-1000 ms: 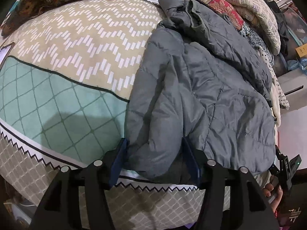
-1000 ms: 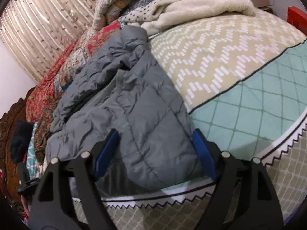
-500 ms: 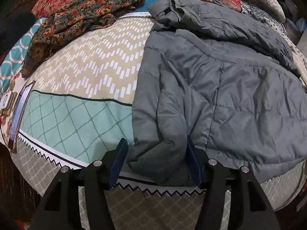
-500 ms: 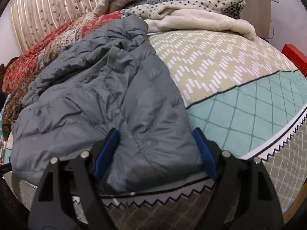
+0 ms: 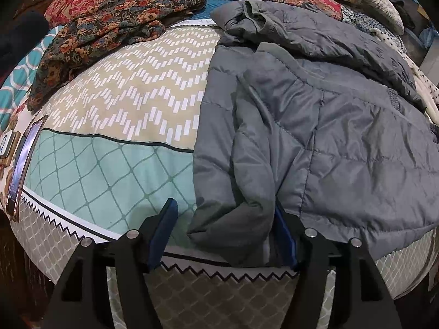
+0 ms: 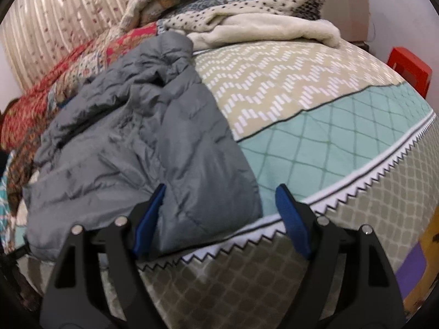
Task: Fold large clothes
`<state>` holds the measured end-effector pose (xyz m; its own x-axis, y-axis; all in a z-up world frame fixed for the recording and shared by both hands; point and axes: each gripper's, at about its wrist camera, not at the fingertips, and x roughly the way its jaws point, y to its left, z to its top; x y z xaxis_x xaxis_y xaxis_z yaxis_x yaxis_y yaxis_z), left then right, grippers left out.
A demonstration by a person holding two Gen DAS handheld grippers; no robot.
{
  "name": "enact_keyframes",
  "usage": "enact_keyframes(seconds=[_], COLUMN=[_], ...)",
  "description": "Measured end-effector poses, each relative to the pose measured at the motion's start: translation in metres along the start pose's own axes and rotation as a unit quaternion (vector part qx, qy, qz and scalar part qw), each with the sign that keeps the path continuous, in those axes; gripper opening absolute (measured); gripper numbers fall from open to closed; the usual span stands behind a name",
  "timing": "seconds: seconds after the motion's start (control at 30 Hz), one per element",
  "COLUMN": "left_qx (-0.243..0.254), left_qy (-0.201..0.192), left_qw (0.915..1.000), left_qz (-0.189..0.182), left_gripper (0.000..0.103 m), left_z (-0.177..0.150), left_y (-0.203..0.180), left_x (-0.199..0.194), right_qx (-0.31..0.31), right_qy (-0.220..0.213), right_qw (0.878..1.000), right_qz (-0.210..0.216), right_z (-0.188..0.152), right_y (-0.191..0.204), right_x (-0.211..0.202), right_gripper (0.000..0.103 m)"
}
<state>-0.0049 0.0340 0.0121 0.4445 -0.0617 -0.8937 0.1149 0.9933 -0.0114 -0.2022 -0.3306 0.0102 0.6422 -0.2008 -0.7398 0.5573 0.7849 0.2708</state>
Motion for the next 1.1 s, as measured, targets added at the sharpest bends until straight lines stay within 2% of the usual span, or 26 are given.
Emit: enact_keyframes(seconds=[0.13, 0.3, 0.57, 0.63, 0.7, 0.77, 0.8, 0.9, 0.97, 1.07, 1.1], left_qx=[0.002, 0.001, 0.003, 0.000, -0.016, -0.049, -0.071, -0.110, -0.128, -0.152, -0.156], left_qy=[0.000, 0.002, 0.004, 0.009, 0.019, 0.018, 0.006, 0.002, 0.013, 0.060, 0.073], left_qw=[1.0000, 1.0000, 1.0000, 0.9997, 0.9979, 0.9932, 0.9881, 0.9750, 0.9651, 0.9458, 0.9427], left_qz=[-0.002, -0.005, -0.007, -0.023, -0.060, -0.104, -0.136, -0.193, -0.228, -0.280, -0.286], left_gripper=[0.000, 0.000, 0.000, 0.000, 0.000, 0.000, 0.000, 0.000, 0.000, 0.000, 0.000], left_z=[0.000, 0.002, 0.005, 0.009, 0.014, 0.018, 0.020, 0.019, 0.017, 0.012, 0.007], left_y=[0.002, 0.004, 0.004, 0.010, 0.023, 0.044, 0.061, 0.089, 0.095, 0.087, 0.080], left_x=[0.000, 0.002, 0.005, 0.005, 0.001, -0.010, -0.022, -0.037, -0.036, -0.011, -0.004], right_qx=[0.012, 0.066, 0.099, 0.100, 0.102, 0.112, 0.115, 0.129, 0.137, 0.144, 0.143], right_qy=[-0.001, 0.012, 0.023, 0.022, 0.023, 0.024, 0.023, 0.029, 0.034, 0.049, 0.048], right_qw=[1.000, 0.996, 0.992, 0.991, 0.990, 0.988, 0.987, 0.983, 0.981, 0.981, 0.981], right_qz=[0.015, 0.052, 0.080, 0.084, 0.091, 0.105, 0.109, 0.125, 0.131, 0.123, 0.122], right_z=[0.002, 0.007, 0.009, 0.011, 0.013, 0.015, 0.017, 0.018, 0.017, 0.012, 0.011], right_y=[-0.002, -0.015, -0.021, -0.021, -0.021, -0.025, -0.027, -0.035, -0.039, -0.044, -0.045], right_x=[-0.006, -0.004, -0.002, -0.004, -0.005, -0.008, -0.009, -0.011, -0.009, 0.003, 0.004], right_gripper=[0.077, 0.077, 0.077, 0.077, 0.077, 0.077, 0.077, 0.077, 0.077, 0.077, 0.077])
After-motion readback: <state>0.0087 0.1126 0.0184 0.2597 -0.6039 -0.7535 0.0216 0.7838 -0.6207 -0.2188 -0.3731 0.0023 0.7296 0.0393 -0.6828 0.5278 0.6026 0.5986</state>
